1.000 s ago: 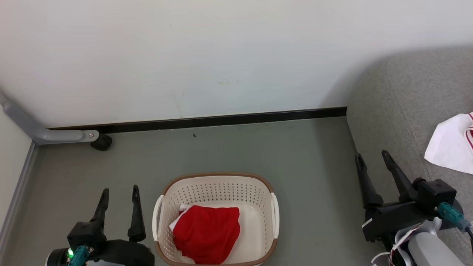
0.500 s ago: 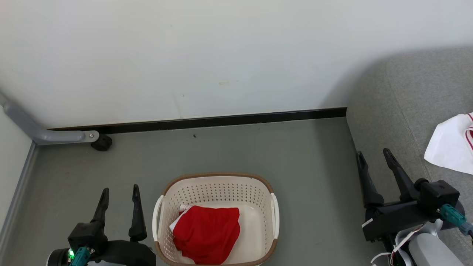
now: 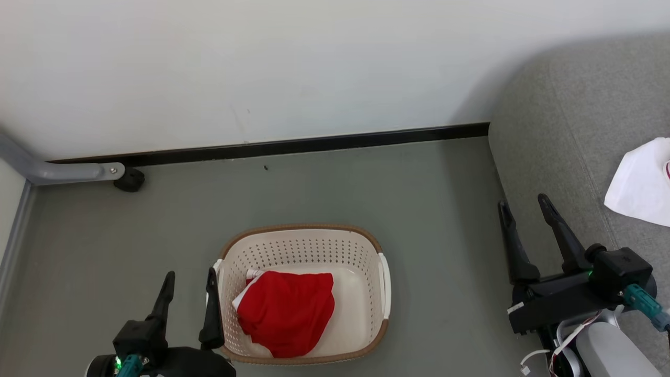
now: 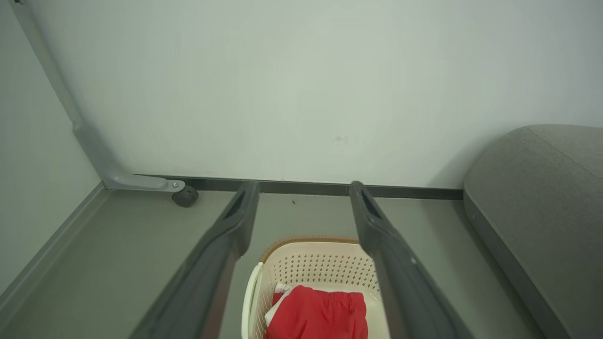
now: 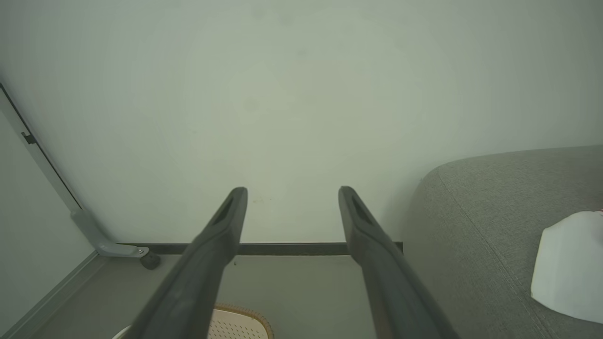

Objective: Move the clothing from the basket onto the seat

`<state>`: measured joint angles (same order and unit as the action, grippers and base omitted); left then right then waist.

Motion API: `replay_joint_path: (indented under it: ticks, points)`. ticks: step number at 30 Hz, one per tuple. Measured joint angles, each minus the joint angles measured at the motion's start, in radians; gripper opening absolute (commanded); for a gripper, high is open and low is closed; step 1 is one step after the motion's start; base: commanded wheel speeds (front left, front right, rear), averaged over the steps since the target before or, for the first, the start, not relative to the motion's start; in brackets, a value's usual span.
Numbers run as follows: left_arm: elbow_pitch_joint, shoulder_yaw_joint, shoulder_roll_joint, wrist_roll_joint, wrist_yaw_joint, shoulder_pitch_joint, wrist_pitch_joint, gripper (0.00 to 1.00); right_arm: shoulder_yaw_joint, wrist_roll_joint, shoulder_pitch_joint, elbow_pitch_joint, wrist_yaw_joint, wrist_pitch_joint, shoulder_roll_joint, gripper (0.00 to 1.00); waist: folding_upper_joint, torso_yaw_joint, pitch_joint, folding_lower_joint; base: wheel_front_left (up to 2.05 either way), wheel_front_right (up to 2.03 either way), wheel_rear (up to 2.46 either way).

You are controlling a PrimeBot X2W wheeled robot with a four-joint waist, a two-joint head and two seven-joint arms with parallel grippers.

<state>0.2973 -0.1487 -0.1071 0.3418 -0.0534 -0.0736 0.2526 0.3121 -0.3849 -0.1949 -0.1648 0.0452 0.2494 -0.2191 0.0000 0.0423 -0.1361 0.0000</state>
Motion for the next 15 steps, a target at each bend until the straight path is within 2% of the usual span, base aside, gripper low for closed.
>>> replay_joint_path:
  ticks: [15]
  points:
    - [0.123, -0.047, 0.023, 0.001, 0.061, -0.1, 0.0, 1.0, -0.007, 0.022, -0.09, 0.066, 0.0, 0.0, -0.003, 1.0, 0.0001, -0.048, -0.155, 0.0002, 0.0, 0.0, 0.0]
